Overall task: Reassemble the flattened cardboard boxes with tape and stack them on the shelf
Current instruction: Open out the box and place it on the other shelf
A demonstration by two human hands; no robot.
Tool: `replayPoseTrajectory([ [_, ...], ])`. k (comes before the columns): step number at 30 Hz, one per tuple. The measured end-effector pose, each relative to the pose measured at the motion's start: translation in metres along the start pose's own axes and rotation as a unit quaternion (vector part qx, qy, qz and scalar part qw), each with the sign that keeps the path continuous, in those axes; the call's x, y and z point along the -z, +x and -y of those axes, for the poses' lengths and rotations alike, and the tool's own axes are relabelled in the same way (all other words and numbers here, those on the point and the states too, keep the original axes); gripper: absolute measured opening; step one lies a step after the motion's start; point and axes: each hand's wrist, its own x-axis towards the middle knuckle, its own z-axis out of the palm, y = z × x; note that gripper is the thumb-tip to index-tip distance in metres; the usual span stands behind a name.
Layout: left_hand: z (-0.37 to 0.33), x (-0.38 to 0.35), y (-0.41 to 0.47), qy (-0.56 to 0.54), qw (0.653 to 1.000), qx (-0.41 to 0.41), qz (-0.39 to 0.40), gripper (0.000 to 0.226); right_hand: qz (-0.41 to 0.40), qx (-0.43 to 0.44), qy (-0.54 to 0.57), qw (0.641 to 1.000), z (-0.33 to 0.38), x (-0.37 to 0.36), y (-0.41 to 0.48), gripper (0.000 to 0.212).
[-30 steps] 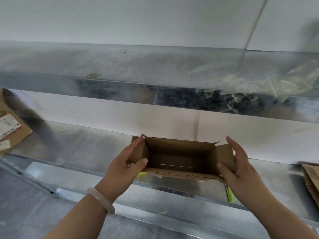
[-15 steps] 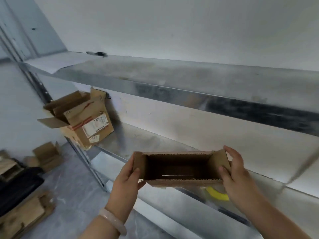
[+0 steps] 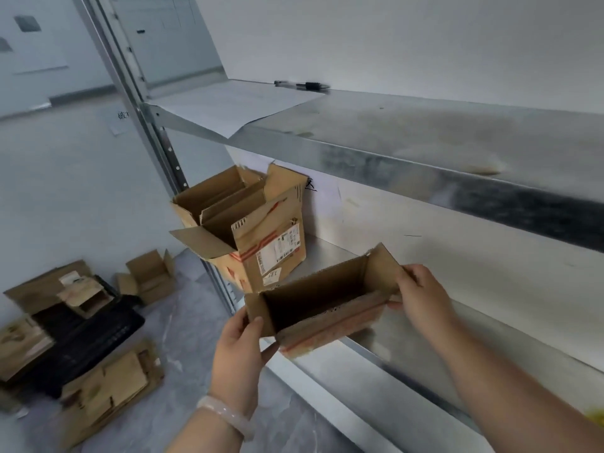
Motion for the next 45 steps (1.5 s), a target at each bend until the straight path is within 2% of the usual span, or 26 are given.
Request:
replayPoseTrajectory([
  [4,-0.009,-0.01,0.035,-0.027,1.0,0.003,-0.002,0.025,0.024,-0.004,0.036,0.999,0.008,-0.04,0.046,0.032],
  [7,-0.015,-0.017,0.057,-0.049,0.998,0.01,-0.025,0.026,0.058,0.013,0.072,0.996,0.016,-0.065,0.074,0.019],
  [10,-0.02,-0.023,0.071,-0.059,0.998,0.016,-0.031,0.027,0.125,0.022,0.083,0.988,0.024,-0.081,0.09,0.059],
  [12,-0.019,-0.025,0.076,-0.064,0.997,0.022,-0.024,0.028,0.106,0.014,0.05,0.993,0.022,-0.092,0.092,0.07],
  [13,-0.017,-0.024,0.078,-0.064,0.998,0.024,-0.016,0.03,0.063,0.004,0.045,0.997,0.018,-0.097,0.089,0.068],
  [15,-0.015,-0.021,0.082,-0.062,0.998,0.023,0.011,0.035,-0.005,-0.022,0.057,0.998,0.007,-0.106,0.083,0.046],
  [17,-0.014,-0.014,0.088,-0.035,0.998,0.011,0.045,0.039,0.061,-0.047,0.052,0.996,-0.001,-0.119,0.073,0.019],
  [18,-0.014,-0.01,0.09,-0.005,0.998,0.002,0.068,0.043,0.111,-0.056,0.046,0.991,-0.003,-0.126,0.068,0.017],
  [21,-0.016,0.001,0.096,0.089,0.985,-0.007,0.15,0.052,0.17,-0.038,0.051,0.983,0.001,-0.14,0.055,0.036],
  [23,-0.014,0.01,0.099,0.152,0.973,-0.017,0.174,0.058,0.174,-0.025,0.039,0.984,0.003,-0.143,0.046,0.037],
  [25,-0.01,0.02,0.103,0.226,0.956,-0.049,0.181,0.05,0.157,-0.007,-0.011,0.988,0.005,-0.141,0.034,0.044],
  [27,-0.008,0.031,0.103,0.315,0.92,-0.113,0.202,0.029,0.124,0.016,-0.044,0.991,0.01,-0.136,0.015,0.04],
  [28,-0.007,0.035,0.101,0.349,0.896,-0.161,0.225,0.026,0.109,0.035,-0.059,0.992,0.013,-0.131,0.004,0.038],
  [31,-0.008,0.03,0.091,0.426,0.804,-0.278,0.307,0.04,0.062,0.052,-0.193,0.978,0.006,-0.106,-0.033,0.047],
  [33,-0.012,0.011,0.085,0.459,0.75,-0.345,0.328,0.047,0.007,0.062,-0.319,0.946,-0.004,-0.08,-0.056,0.062],
  [36,-0.011,-0.031,0.07,0.464,0.657,-0.484,0.346,0.05,-0.07,0.069,-0.391,0.915,-0.014,-0.034,-0.094,0.072],
  [38,-0.006,-0.062,0.045,0.464,0.603,-0.53,0.374,0.054,-0.131,0.071,-0.417,0.897,-0.023,0.001,-0.122,0.079],
  [40,-0.001,-0.088,0.008,0.447,0.566,-0.553,0.417,0.058,-0.167,0.056,-0.448,0.877,-0.032,0.037,-0.153,0.082],
  [43,0.014,-0.126,-0.055,0.41,0.501,-0.623,0.44,0.056,-0.202,0.023,-0.472,0.858,-0.048,0.092,-0.204,0.083],
  [45,0.029,-0.15,-0.104,0.378,0.481,-0.641,0.463,0.055,-0.231,-0.01,-0.469,0.853,-0.062,0.13,-0.242,0.082],
])
